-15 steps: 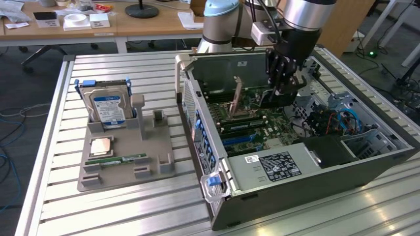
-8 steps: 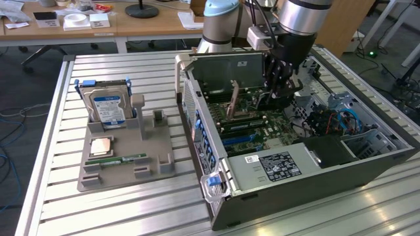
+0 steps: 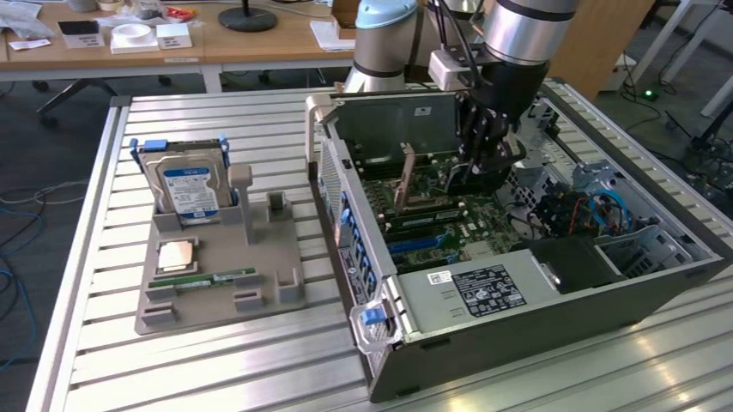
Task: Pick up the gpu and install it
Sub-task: 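Insert the gpu into the slot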
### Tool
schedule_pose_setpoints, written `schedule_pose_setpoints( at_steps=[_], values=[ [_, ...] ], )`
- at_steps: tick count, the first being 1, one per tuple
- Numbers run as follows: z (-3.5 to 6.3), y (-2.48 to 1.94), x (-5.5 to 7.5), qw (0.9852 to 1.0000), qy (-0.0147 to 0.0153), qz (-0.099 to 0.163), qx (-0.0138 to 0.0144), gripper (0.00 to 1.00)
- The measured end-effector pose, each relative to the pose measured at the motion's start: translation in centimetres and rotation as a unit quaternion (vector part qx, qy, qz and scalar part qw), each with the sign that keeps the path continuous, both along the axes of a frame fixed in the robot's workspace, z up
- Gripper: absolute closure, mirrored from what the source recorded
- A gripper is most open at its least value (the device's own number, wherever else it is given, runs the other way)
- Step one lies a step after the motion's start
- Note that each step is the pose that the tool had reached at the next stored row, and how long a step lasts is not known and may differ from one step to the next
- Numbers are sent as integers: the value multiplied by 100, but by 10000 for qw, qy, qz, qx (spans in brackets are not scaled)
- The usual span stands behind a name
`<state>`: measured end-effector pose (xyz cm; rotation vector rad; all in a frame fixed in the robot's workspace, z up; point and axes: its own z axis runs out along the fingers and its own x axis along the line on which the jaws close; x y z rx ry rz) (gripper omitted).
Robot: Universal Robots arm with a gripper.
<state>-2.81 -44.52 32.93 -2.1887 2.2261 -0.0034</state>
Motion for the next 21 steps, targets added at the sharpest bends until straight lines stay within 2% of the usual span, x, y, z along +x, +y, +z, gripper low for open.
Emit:
schedule_pose_setpoints(
  at_steps=[8, 21],
  values=[
    [-96, 0, 0, 10000, 0, 0, 0, 74],
    [-121, 0, 0, 10000, 0, 0, 1, 74]
  ],
)
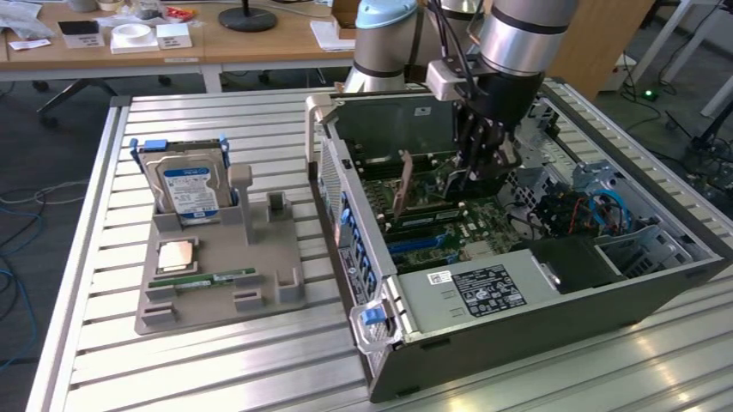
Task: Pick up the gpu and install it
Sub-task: 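Insert the gpu into the slot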
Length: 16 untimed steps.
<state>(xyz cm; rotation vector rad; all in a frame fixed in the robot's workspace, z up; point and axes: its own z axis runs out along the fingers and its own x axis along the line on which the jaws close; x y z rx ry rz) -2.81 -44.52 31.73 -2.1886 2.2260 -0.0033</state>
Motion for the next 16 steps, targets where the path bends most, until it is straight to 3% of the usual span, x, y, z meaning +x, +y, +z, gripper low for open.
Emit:
schedule_pose_setpoints(
  at_steps=[16],
  values=[
    [-70, 0, -1, 10000, 0, 0, 0, 74]
  ],
)
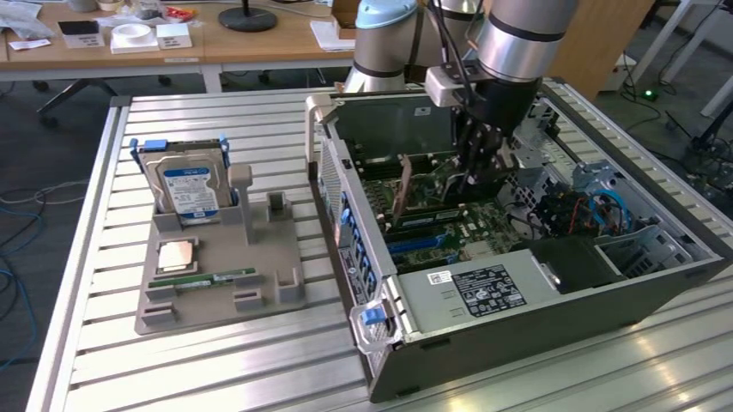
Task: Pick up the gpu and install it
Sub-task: 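Insert the gpu into the slot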
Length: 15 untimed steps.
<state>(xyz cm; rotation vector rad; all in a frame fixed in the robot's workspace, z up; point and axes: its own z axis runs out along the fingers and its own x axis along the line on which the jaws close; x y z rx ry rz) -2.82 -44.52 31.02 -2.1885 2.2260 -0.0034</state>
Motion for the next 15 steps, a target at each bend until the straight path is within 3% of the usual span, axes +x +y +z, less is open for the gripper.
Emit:
schedule_pose_setpoints(
  at_steps=[15],
  values=[
    [-124, -13, -48, 10000, -1, 58, -1, 74]
  ],
)
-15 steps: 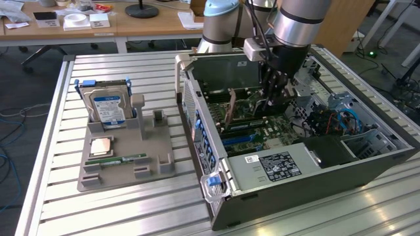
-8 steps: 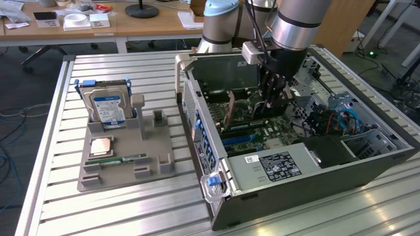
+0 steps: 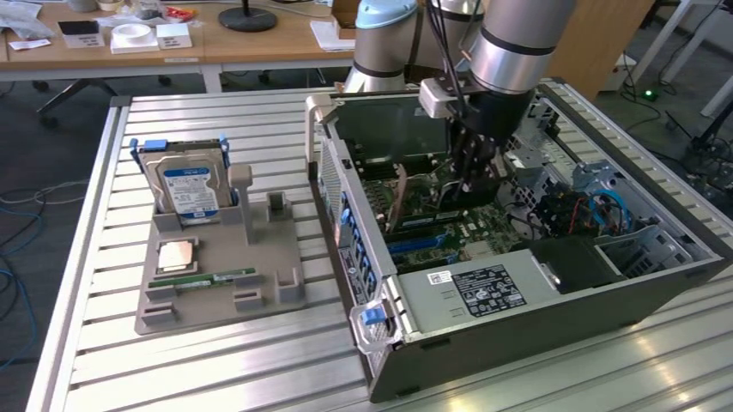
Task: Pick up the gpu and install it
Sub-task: 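Insert the gpu into the slot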
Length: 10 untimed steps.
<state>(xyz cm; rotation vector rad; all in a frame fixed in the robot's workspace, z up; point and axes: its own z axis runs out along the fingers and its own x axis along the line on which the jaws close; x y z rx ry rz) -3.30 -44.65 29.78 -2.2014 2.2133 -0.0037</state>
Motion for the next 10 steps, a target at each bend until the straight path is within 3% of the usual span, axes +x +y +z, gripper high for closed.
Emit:
schedule_pose_setpoints(
  at_steps=[5, 10],
  values=[
    [-26, -31, -18, 10000, -2, 51, 1, 74],
    [-26, -33, -25, 10000, -2, 60, 0, 74]
  ],
)
